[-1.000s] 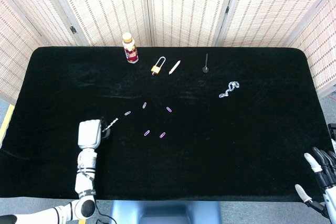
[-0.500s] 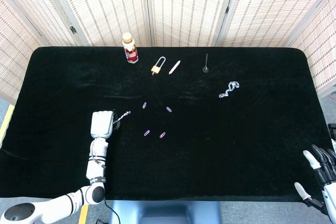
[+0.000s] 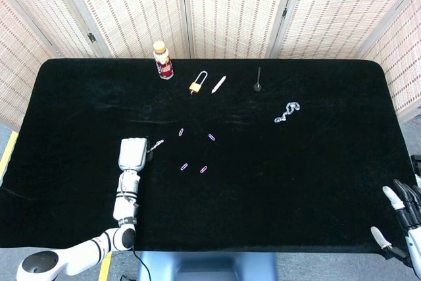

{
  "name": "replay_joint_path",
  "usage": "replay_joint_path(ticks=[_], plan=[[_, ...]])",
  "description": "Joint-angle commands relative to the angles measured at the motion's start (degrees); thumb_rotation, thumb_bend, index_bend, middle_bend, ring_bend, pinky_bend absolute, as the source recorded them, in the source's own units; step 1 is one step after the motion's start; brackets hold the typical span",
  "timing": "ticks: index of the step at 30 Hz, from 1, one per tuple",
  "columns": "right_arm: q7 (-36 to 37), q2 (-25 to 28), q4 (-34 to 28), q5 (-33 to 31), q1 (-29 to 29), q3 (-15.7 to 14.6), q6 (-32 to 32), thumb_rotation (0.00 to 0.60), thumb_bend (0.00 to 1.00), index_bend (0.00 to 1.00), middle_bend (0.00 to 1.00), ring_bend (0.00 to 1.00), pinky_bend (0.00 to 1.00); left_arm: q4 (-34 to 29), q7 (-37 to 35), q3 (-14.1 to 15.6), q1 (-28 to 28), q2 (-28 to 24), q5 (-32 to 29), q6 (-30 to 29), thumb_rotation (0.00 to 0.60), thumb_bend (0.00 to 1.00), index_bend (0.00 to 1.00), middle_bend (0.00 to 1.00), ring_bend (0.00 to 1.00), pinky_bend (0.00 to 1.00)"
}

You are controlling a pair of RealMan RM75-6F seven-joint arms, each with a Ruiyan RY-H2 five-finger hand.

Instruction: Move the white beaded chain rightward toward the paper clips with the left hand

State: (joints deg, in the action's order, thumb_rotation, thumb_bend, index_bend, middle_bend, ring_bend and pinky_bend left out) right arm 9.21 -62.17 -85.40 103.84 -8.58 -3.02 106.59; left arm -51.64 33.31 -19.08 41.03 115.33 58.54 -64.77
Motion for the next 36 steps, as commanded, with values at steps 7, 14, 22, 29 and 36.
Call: replay_joint_path(ticks=[7,14,22,29,36], plan=[[-0.25,0.09,-0.33,-0.24,0.24,0.08,-0.65,0.600,0.29,0.00,0.00,0.00,0.00,1.49,-0.19,-0.26,0.44,0.44,-0.01,0.02,0.600,0.60,0.82,1.00,1.00,1.00],[-0.91,0.04,-0.47,0.18,0.48,-0.06,-1.11,0.600,0.29,0.00,0.00,0.00,0.00,-5.89,1.11,-0.09,-1.27,-3.15,1.74,-4.71,0.600,0.60,0.82,1.00,1.00,1.00],[-1.87,-0.36,-0.22,1.20,0.11,-0.34,-0.26,0.600,0.29,0.00,0.00,0.00,0.00,-20.48,5.25,1.56,-7.43,-13.00,1.34,-10.69,0.600,0.60,0.82,1.00,1.00,1.00],[-4.23,-0.82,-1.14,1.61,0.36,-0.45,-1.22,0.600,0.29,0.00,0.00,0.00,0.00,-29.51,5.98,3.39,-11.07,-18.69,-0.36,-11.71,0.600,0.60,0.82,1.00,1.00,1.00],[-5.29,-0.84,-1.78,1.37,0.78,-0.39,-2.33,0.600,0.29,0.00,0.00,0.00,0.00,-34.30,5.33,4.75,-11.72,-21.42,-0.33,-10.51,0.600,0.27,0.37,1.00,1.00,1.00]])
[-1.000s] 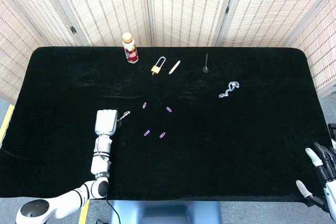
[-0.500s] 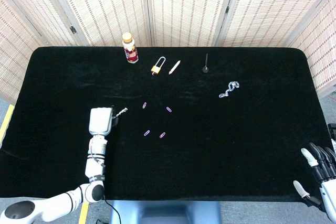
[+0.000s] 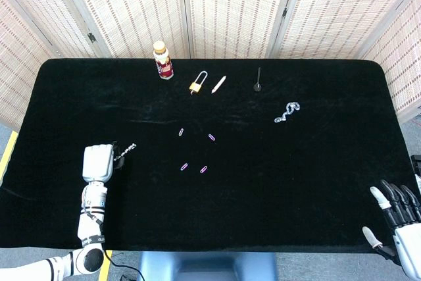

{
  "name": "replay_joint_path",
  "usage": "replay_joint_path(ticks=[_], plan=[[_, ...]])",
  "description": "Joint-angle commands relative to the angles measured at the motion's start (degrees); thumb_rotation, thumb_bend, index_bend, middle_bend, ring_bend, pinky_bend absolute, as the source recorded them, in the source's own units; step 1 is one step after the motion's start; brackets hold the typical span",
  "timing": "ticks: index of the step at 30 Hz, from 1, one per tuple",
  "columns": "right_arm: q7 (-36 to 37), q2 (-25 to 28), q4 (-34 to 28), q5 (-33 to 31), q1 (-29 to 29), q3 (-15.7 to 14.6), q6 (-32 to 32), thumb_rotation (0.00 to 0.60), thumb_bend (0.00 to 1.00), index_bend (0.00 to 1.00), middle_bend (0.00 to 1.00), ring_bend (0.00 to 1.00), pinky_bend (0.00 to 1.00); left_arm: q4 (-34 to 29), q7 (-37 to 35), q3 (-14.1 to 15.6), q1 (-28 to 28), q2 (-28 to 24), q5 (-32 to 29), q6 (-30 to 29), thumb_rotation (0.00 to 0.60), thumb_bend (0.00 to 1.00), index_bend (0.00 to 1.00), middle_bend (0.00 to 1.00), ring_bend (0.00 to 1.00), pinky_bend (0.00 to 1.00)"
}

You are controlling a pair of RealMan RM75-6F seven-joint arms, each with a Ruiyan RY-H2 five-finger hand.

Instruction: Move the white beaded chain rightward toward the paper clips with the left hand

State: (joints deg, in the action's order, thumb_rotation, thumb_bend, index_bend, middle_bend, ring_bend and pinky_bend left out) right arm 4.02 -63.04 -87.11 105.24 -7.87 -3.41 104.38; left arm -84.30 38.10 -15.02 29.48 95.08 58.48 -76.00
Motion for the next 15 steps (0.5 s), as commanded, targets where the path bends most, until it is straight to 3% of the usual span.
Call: replay_joint_path(ticks=[1,2,3,12,15], plan=[[-0.13,0.04,-0.09,-0.03,0.10,0.00,-0.17,0.600,0.29,0.00,0.00,0.00,0.00,-2.37,0.80,0.69,-0.09,-1.48,-0.46,0.86,0.600,0.21,0.18,1.00,1.00,1.00],[-0.17,0.04,-0.08,0.04,0.12,-0.02,-0.18,0.600,0.29,0.00,0.00,0.00,0.00,-2.96,0.46,0.57,0.00,-1.63,-0.16,0.71,0.600,0.17,0.04,1.00,1.00,1.00],[-0.15,0.04,-0.08,0.08,0.13,-0.01,-0.13,0.600,0.29,0.00,0.00,0.00,0.00,-2.95,0.26,0.58,0.05,-1.60,0.44,0.26,0.600,0.15,0.00,1.00,1.00,1.00],[-0.27,-0.07,0.02,-0.03,0.19,0.03,-0.18,0.600,0.29,0.00,0.00,0.00,0.00,-5.70,-0.95,1.25,-0.33,-3.52,1.13,0.11,0.600,0.13,0.00,0.97,1.00,1.00],[-0.34,-0.05,-0.04,-0.02,0.28,-0.01,-0.38,0.600,0.29,0.00,0.00,0.00,0.00,-10.01,-2.46,3.14,-1.78,-7.01,3.64,-0.43,0.600,0.12,0.00,0.81,0.90,0.99]])
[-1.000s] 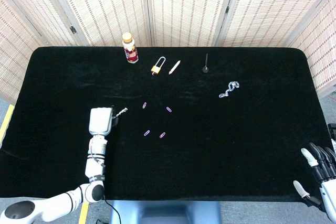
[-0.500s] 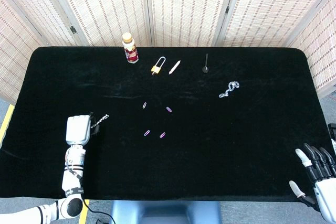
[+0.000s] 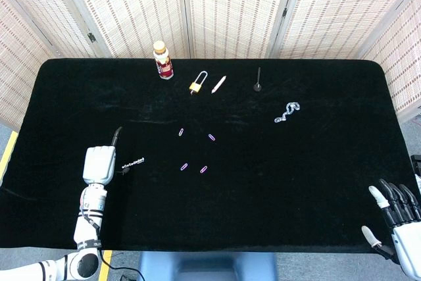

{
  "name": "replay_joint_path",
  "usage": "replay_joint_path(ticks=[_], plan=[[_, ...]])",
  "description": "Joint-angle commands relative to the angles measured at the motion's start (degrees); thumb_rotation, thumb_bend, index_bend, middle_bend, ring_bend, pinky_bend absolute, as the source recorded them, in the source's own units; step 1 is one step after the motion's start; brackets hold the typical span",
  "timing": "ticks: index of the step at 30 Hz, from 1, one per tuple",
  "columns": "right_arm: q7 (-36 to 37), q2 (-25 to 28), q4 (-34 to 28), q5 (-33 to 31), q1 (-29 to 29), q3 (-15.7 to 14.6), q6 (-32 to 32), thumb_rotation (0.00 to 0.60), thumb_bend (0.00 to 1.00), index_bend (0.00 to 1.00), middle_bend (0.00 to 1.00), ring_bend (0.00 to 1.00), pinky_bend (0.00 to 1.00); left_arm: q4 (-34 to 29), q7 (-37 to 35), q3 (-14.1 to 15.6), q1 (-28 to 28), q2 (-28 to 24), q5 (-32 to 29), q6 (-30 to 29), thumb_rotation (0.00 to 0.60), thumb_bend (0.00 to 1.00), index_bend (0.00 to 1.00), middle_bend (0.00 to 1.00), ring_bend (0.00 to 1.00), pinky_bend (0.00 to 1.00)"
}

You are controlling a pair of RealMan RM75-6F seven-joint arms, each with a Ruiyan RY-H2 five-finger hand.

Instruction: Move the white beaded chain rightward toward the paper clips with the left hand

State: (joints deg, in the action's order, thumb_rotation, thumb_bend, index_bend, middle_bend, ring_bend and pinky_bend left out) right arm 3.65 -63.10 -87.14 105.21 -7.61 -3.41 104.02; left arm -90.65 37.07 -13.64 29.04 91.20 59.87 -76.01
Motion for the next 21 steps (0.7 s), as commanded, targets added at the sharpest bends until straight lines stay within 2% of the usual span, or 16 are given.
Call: replay_joint_path(ticks=[1,2,3,4,5,6,8,11,12,13,16,21], plan=[[0.10,0.05,0.01,0.00,0.04,0.00,0.00,0.600,0.29,0.00,0.00,0.00,0.00,-5.42,-2.20,2.96,-2.13,-4.75,3.80,-0.75,0.600,0.12,0.00,0.71,0.81,0.95],[0.25,0.09,0.04,-0.07,0.05,0.03,0.03,0.600,0.29,0.00,0.00,0.00,0.00,-8.07,-3.97,5.12,-3.46,-7.48,6.54,-1.03,0.600,0.12,0.00,0.56,0.66,0.84],[0.38,0.13,0.05,-0.20,0.06,0.05,0.01,0.600,0.29,0.00,0.00,0.00,0.00,-10.08,-5.75,7.15,-4.65,-9.84,9.10,-1.26,0.600,0.13,0.00,0.43,0.51,0.69],[0.47,0.18,0.03,-0.35,0.11,0.10,-0.10,0.600,0.29,0.00,0.00,0.00,0.00,-12.25,-8.21,10.33,-6.53,-13.06,13.16,-2.15,0.600,0.13,0.00,0.33,0.40,0.57],[0.48,0.18,0.01,-0.36,0.14,0.09,-0.15,0.600,0.29,0.00,0.00,0.00,0.00,-13.17,-9.90,12.97,-8.12,-15.26,16.71,-3.40,0.600,0.13,0.00,0.18,0.23,0.34],[0.39,0.17,0.03,-0.21,0.16,0.04,-0.16,0.600,0.29,0.00,0.00,0.00,0.00,-13.34,-11.35,15.68,-9.91,-17.09,20.48,-5.25,0.600,0.13,0.00,0.08,0.12,0.18],[0.00,0.07,0.12,0.49,0.16,-0.23,-0.08,0.600,0.29,0.00,0.00,0.00,0.00,-11.38,-14.02,21.54,-14.83,-19.56,28.66,-11.35,0.600,0.13,0.00,0.00,0.01,0.01],[-0.82,-0.23,0.21,1.35,0.00,-0.53,0.24,0.600,0.29,0.00,0.00,0.00,0.00,-5.92,-14.11,26.64,-23.31,-19.65,35.12,-22.17,0.600,0.13,0.00,0.00,0.00,0.00],[-1.17,-0.38,0.22,1.62,-0.05,-0.62,0.31,0.600,0.29,0.00,0.00,0.00,0.00,-4.09,-13.66,27.33,-25.79,-19.08,36.27,-25.39,0.600,0.13,0.00,0.00,0.00,0.00],[-1.87,-0.61,0.25,2.10,-0.12,-0.79,0.35,0.600,0.29,0.00,0.00,0.00,0.00,-1.41,-13.74,27.75,-28.73,-18.13,37.61,-29.46,0.600,0.13,0.00,0.00,0.00,0.00],[-4.36,-1.36,0.31,4.07,-0.15,-1.48,0.09,0.600,0.29,0.00,0.00,0.00,0.00,4.66,-17.04,26.98,-33.60,-15.84,39.31,-36.87,0.600,0.12,0.00,0.00,0.00,0.00],[-7.74,-2.42,0.14,6.75,0.23,-2.52,-1.29,0.600,0.29,0.00,0.00,0.00,0.00,6.91,-19.88,26.78,-35.49,-16.15,41.66,-38.47,0.600,0.12,0.00,0.00,0.00,0.00]])
